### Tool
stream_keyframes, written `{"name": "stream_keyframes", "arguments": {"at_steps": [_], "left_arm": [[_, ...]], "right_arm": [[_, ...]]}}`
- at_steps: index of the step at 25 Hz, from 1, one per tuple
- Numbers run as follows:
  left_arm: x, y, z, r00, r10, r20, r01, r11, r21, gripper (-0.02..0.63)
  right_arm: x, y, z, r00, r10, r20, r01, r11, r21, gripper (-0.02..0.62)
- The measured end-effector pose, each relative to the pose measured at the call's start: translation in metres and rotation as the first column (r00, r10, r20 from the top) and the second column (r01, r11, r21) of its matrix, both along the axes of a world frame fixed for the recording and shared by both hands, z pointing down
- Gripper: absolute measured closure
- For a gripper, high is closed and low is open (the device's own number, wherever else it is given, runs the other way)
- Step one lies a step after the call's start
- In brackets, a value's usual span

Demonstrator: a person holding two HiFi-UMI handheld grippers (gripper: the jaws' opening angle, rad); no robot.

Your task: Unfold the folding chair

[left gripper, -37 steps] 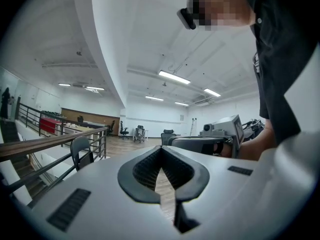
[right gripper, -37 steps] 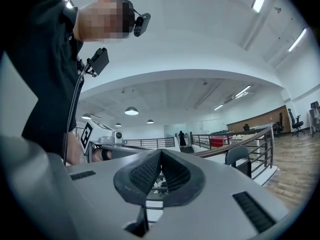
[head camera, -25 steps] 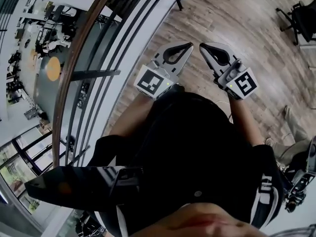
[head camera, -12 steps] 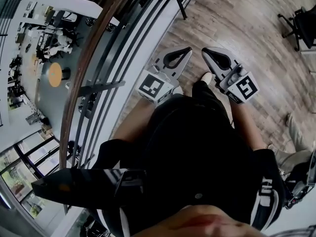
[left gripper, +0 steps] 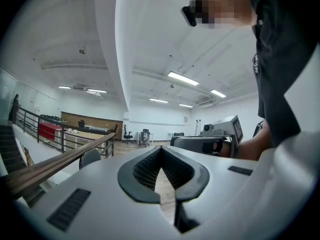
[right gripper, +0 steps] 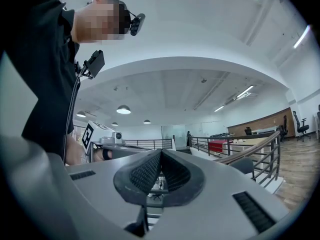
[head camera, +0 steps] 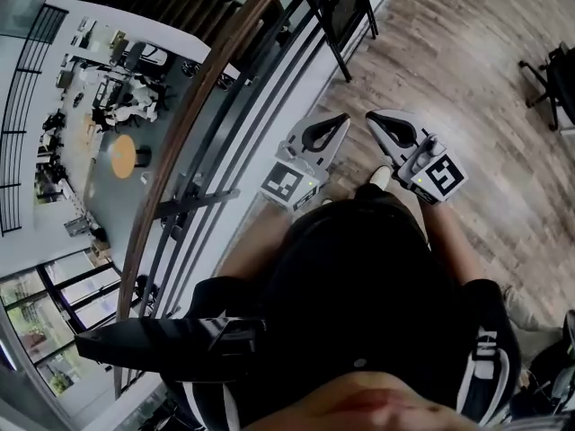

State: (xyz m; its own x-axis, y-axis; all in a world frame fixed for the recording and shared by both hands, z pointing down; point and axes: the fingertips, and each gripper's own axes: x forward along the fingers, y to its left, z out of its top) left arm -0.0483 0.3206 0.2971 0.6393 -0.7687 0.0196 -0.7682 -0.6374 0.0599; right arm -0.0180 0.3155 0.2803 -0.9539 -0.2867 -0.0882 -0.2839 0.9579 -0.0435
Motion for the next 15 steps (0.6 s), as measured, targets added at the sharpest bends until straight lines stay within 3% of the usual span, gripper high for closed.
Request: {"name": "stream_keyframes", "arguments": {"at_steps": [8,15], "left_arm": [[0.038,-0.091,-0.013,0.998,-0.056,0.025,0.055,0.998,0.013,0.603],[0.047,-0.146,-0.003,0.993,-0.112,0.032,0.113,0.993,-0.015,0.603]], "right_arm": [[0.034,-0.092,-0.010,0.998,-0.064,-0.003,0.064,0.998,0.009,0.589],[0.044,-0.153,-0.001,0.995,-0.095,-0.006,0.095,0.995,-0.009,0.589]]}}
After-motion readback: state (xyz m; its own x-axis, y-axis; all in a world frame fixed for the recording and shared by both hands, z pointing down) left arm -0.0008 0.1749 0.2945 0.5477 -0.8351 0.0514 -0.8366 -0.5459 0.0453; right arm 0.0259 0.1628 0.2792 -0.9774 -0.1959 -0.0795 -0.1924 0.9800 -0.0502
